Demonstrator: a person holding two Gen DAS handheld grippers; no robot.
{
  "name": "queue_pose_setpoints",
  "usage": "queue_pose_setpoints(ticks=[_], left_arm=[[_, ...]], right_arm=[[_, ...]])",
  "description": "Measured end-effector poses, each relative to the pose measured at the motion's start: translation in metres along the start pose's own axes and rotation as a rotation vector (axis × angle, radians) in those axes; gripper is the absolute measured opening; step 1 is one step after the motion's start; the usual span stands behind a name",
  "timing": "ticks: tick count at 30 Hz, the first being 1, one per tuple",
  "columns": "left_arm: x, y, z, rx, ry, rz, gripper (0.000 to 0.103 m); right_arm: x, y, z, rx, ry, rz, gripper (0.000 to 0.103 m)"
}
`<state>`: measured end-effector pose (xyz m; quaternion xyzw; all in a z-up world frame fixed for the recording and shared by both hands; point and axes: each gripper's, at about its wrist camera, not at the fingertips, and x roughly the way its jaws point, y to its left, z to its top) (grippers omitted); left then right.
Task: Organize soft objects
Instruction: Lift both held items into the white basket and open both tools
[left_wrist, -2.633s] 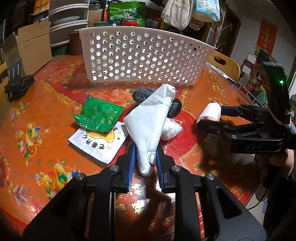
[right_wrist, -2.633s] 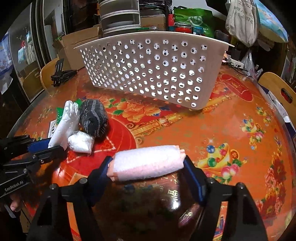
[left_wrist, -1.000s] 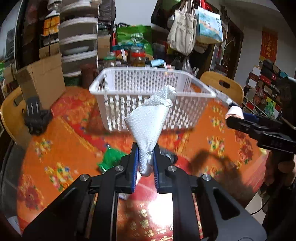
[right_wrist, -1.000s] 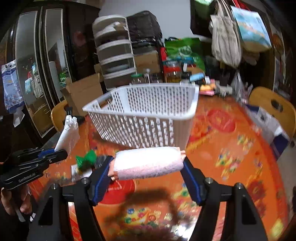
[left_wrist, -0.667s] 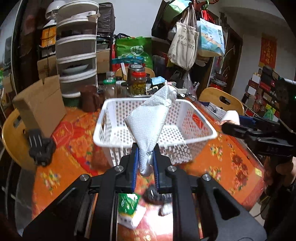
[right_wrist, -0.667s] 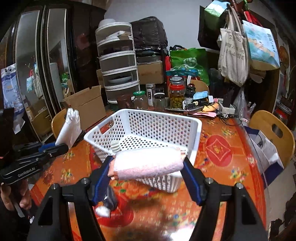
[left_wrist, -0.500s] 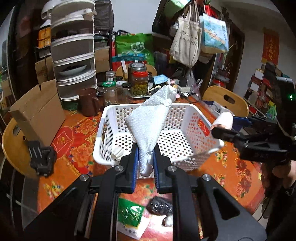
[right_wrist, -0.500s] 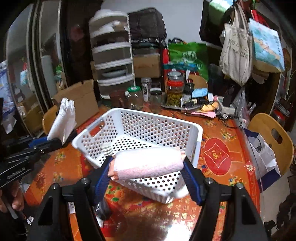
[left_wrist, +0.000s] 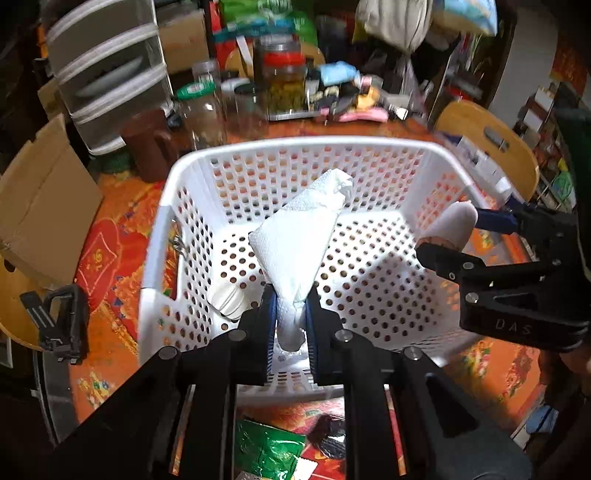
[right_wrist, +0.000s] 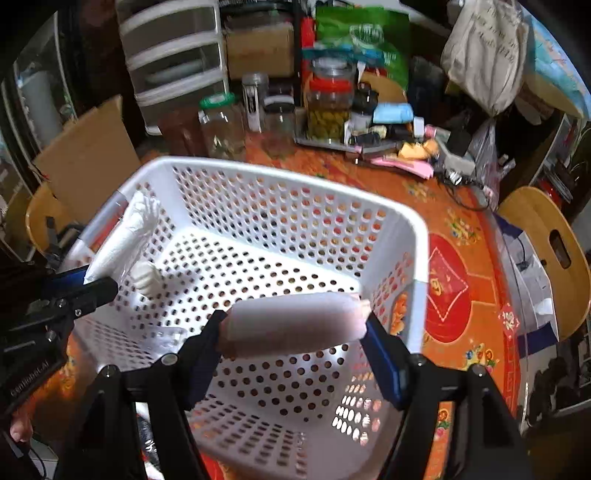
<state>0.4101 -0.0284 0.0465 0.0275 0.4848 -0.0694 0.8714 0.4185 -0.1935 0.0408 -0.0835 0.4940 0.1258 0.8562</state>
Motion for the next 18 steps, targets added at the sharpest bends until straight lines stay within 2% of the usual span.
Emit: queue_pose_setpoints(ticks=[4,14,15,16,18], left_arm=[[0.024,0.0,0.006,0.01,0.058,0.025,0.013],[0.053,0.016,0.01,-0.051,0.092,0.02,0.014],[0.052,0.017,0.01,-0.058,0.084,0.013,0.016],[0.052,0.018,0.01,-0.06,0.077,0.006,0.022],[0.043,0.022,0.01,-0.078,0.035,0.016,0.041]], right_arm=[[0.018,0.007,0.004,-0.031,0.045,-0.012,0.072],[0.03,0.01,0.007,-0.04,0.033,-0.01,0.073],[0.029,0.01,0.008,-0.036,0.023,-0.003,0.074],[0.027,0.009,0.008,-0.033,0.016,0.005,0.075],[0.019,0.008,0.007,-0.033,-0.016,0.006,0.087]])
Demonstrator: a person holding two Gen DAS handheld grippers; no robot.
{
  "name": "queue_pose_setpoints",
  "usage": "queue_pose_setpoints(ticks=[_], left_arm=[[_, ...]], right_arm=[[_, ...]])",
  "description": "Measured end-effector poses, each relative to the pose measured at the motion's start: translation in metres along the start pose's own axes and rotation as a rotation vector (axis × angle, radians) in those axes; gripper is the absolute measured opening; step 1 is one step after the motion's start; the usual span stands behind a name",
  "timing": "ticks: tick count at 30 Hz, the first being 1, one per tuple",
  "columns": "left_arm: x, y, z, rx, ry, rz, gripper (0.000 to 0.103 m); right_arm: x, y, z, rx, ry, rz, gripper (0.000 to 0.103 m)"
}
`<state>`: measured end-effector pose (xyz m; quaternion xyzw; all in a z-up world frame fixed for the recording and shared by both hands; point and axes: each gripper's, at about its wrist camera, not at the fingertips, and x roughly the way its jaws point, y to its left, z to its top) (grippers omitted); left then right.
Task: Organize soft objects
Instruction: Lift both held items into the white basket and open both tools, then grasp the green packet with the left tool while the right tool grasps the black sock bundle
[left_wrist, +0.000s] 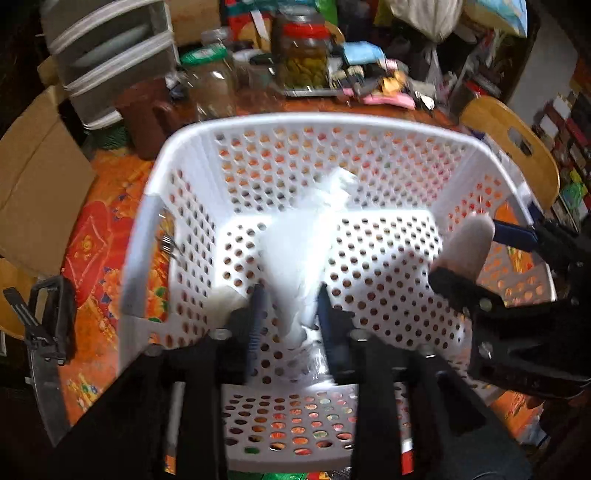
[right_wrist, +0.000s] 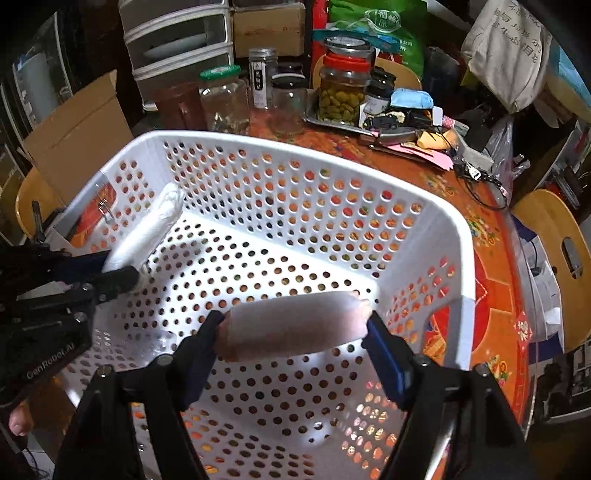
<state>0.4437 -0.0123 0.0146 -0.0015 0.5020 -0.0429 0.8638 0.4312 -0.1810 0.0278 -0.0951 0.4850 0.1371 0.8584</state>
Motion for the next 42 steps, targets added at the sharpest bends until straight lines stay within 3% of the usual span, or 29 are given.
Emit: queue_pose_setpoints(ticks=[1,2,6,8,9,11,13,17,22,36,39,42], left_arm=[[-0.009,0.001,0.0,-0.009,-0.035,0.013,0.06],[-0.017,0.002,0.0,-0.013,-0.063,0.012,0.072],[-0.067,0.004,-0.013,-0.018,-0.177,-0.013,0.074],[-0.096,0.007,-0.033,-0.011,-0.222,-0.008,0.08],[-0.11,0.009,-0.045,-0.004,-0.242,-0.018,0.083],[-0.136,0.017,-0.085,0.006,-0.294,-0.049,0.098],[-0.147,0.025,-0.118,-0.008,-0.321,-0.052,0.103],[-0.121,0.04,-0.193,-0.037,-0.261,-0.041,0.103],[-0.064,0.049,-0.229,-0.067,-0.152,-0.069,0.102],[-0.011,0.04,-0.218,-0.02,-0.096,-0.05,0.098],[-0.009,0.037,-0.219,0.003,-0.119,-0.011,0.093],[-0.011,0.037,-0.218,0.01,-0.136,-0.01,0.071]], right_arm=[[-0.007,0.0,0.0,-0.003,-0.026,-0.004,0.092],[-0.015,0.0,-0.001,-0.007,-0.05,-0.003,0.098],[-0.07,-0.005,-0.013,0.015,-0.197,0.031,0.102],[-0.096,-0.005,-0.031,0.032,-0.258,0.045,0.103],[-0.107,-0.004,-0.042,0.033,-0.281,0.054,0.103],[-0.123,0.001,-0.076,0.026,-0.321,0.093,0.103],[-0.123,0.01,-0.117,0.021,-0.328,0.134,0.103],[-0.088,0.031,-0.189,0.045,-0.257,0.224,0.103],[-0.055,0.05,-0.23,0.112,-0.216,0.327,0.103],[-0.033,0.069,-0.21,0.1,-0.191,0.335,0.103],[-0.03,0.07,-0.207,0.105,-0.187,0.354,0.103],[-0.031,0.076,-0.203,0.085,-0.208,0.328,0.094]])
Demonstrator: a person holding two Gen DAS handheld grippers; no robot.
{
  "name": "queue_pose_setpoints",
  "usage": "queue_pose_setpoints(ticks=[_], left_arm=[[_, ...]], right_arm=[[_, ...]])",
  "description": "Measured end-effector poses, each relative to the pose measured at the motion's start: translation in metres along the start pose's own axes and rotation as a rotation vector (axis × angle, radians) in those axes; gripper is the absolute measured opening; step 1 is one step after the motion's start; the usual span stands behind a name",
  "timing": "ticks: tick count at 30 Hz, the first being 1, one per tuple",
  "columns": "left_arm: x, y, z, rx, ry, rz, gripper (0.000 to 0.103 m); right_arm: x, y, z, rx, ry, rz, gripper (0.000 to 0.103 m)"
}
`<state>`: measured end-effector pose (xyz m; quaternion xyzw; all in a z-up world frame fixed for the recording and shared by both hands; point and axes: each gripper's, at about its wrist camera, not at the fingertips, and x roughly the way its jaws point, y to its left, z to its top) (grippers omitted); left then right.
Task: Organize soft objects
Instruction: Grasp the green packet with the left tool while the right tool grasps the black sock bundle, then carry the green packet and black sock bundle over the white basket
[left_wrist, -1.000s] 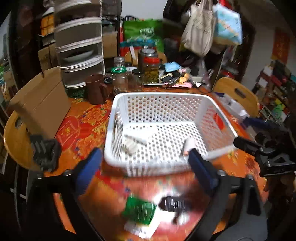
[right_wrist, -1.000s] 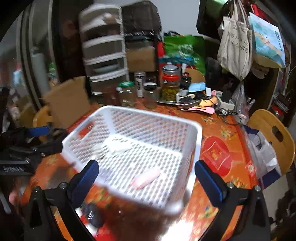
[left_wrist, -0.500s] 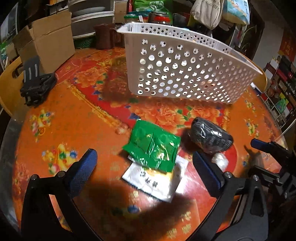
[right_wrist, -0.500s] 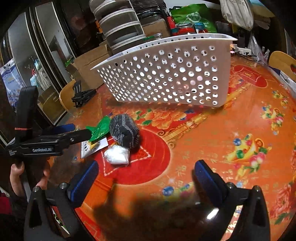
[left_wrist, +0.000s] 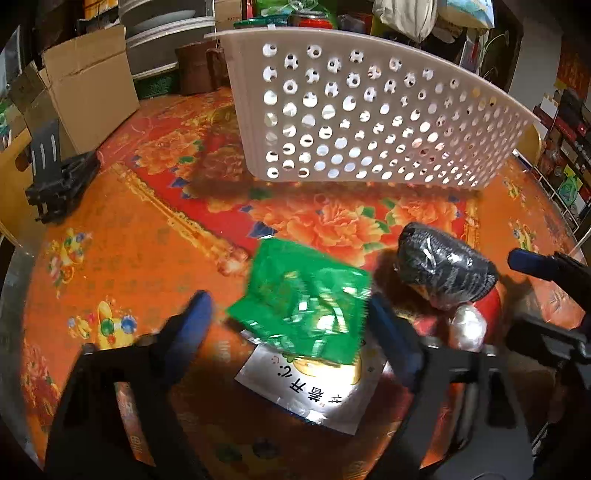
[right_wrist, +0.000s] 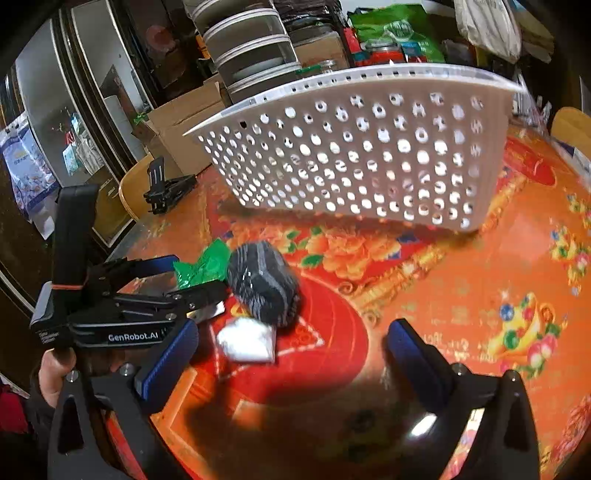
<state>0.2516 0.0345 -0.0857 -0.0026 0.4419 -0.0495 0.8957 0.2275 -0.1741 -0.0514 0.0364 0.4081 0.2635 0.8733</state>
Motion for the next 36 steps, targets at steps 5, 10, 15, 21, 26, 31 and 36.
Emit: queue_pose_setpoints(ticks=[5,10,15,21,26,31,36], left_arm=[[-0.006,0.003,0.0,-0.009,-0.012,-0.015,0.062],[-0.007,0.006,-0.001,-0.016,-0.015,-0.03,0.062],[-0.006,0.006,0.0,-0.015,-0.014,-0.029,0.062],[-0.006,0.006,0.0,-0.019,-0.016,-0.032,0.062],[-0.007,0.011,-0.001,-0.055,-0.029,-0.063,0.056],[-0.013,0.016,-0.002,-0.077,-0.069,-0.084,0.047],[-0.023,0.012,-0.004,-0.061,-0.118,-0.084,0.043]], right_arm=[[0.009,0.005,0.005,-0.022,0.022,-0.009,0.068],[0.014,0.008,0.006,-0.032,0.031,0.006,0.048],[0.011,0.015,0.005,-0.062,0.014,0.013,0.023],[0.012,0.019,0.005,-0.084,0.016,0.021,0.015],[0.005,0.021,0.004,-0.09,-0.015,0.032,0.009],[0.003,0.028,0.002,-0.124,-0.029,0.01,0.009],[-0.003,0.027,0.001,-0.128,-0.06,0.008,0.009]])
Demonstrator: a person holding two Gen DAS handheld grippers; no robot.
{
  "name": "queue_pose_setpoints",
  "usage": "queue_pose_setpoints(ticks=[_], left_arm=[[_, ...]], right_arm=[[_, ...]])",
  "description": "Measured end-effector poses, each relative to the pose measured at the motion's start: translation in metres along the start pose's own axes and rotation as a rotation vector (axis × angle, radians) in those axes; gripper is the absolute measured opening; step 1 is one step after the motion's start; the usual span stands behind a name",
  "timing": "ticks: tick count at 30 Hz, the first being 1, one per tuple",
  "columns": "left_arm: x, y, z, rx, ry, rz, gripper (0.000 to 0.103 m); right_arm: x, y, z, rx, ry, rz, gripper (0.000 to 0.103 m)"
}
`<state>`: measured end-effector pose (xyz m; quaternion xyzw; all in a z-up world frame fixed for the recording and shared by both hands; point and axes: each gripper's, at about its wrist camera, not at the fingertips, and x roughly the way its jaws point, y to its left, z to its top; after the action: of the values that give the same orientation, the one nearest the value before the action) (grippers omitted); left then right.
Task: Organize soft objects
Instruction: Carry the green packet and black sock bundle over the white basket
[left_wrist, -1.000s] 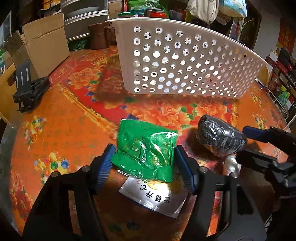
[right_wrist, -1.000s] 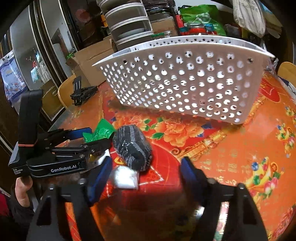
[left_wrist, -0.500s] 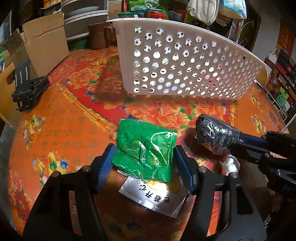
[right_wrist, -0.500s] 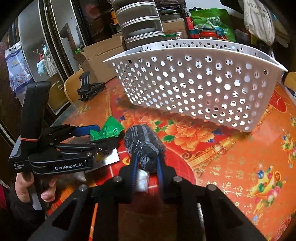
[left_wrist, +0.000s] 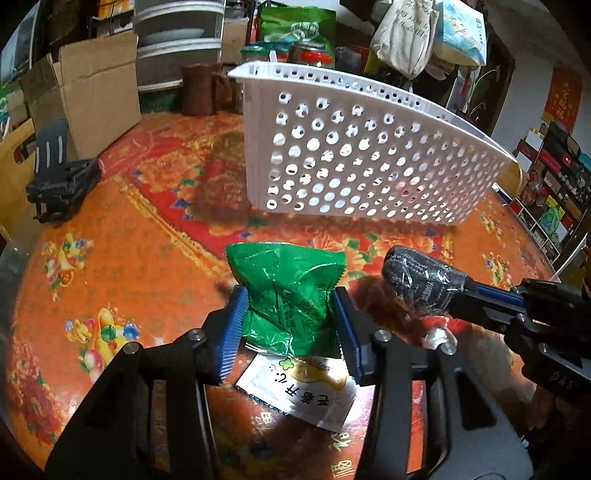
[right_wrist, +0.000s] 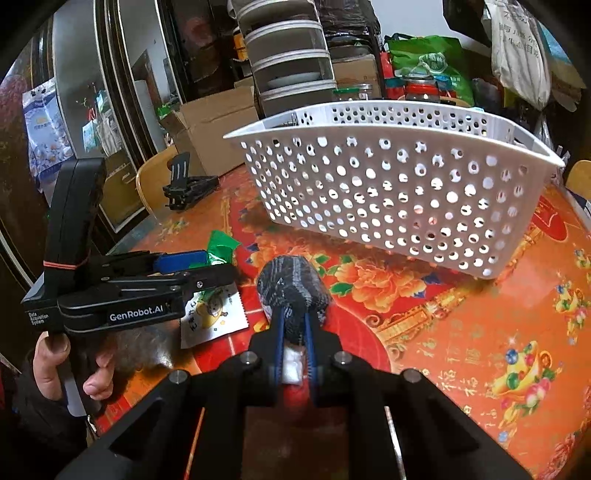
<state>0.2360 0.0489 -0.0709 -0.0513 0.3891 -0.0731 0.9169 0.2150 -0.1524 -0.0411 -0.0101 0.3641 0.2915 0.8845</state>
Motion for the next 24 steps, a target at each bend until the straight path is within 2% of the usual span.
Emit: queue_pose_setpoints(ticks=[9,15,24], left_arm=[[-0.024,-0.008,-0.004,0.033,-0.097,0.012,0.042],[-0.037,-0.015,-0.006,0.054,-0.112,0.005,0.042],[-0.07,-0.036,0.001,0.089,-0.162,0.016,0.042]], right_arm=[[-0.012,0.001,-0.001,-0.01,-0.054,-0.012,0.009],[-0.022,-0.002,-0.002,-0.004,-0.092,-0.007,0.009],[-0.067,-0.006,0.007,-0.017,-0.184,-0.037,0.009]])
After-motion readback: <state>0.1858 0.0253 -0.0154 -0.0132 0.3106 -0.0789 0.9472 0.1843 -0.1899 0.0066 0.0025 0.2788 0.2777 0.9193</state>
